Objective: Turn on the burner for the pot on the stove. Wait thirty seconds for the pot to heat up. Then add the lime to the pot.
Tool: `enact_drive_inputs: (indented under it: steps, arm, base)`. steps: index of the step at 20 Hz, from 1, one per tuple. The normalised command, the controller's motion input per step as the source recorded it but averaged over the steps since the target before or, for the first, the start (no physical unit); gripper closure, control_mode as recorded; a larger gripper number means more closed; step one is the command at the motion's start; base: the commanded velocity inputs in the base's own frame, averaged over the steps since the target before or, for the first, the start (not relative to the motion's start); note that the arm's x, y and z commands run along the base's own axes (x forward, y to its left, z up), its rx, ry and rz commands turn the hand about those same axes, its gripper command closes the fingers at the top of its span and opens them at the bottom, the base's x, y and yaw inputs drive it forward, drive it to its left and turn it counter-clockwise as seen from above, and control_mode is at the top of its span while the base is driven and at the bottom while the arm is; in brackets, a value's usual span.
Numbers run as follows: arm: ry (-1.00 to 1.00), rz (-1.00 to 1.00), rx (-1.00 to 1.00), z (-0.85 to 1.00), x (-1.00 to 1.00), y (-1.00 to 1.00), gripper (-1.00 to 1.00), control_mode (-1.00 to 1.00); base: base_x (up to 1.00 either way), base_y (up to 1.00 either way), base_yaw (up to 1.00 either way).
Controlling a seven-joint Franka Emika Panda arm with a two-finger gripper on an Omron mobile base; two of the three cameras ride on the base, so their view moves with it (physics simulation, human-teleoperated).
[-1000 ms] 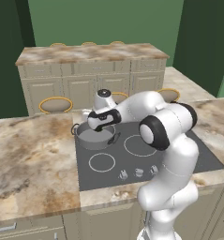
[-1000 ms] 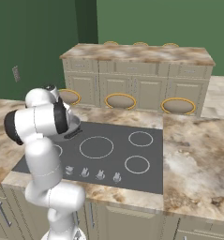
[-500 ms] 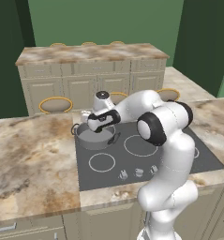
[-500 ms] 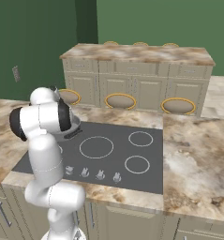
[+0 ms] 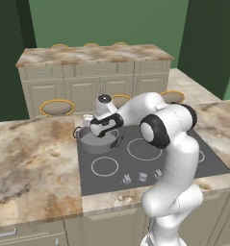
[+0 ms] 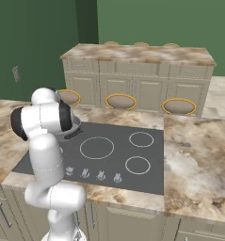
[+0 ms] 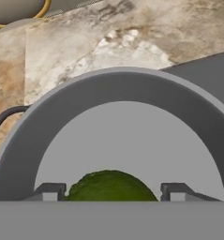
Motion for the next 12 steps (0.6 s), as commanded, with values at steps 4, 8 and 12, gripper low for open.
enact_drive_inputs:
  steps: [4, 8, 12]
  arm:
    - [0.00, 0.00, 0.00, 0.02, 0.00, 0.00, -1.00, -1.00]
    - [-0.04, -0.01, 0.00, 0.29, 0.00, 0.00, -1.00, -1.00]
    - [-0.19, -0.02, 0.00, 0.78, -0.06, 0.00, -1.00, -1.00]
  base:
    - [0.00, 0.00, 0.00]
    - [0.00, 0.00, 0.00]
    - [0.00, 0.00, 0.00]
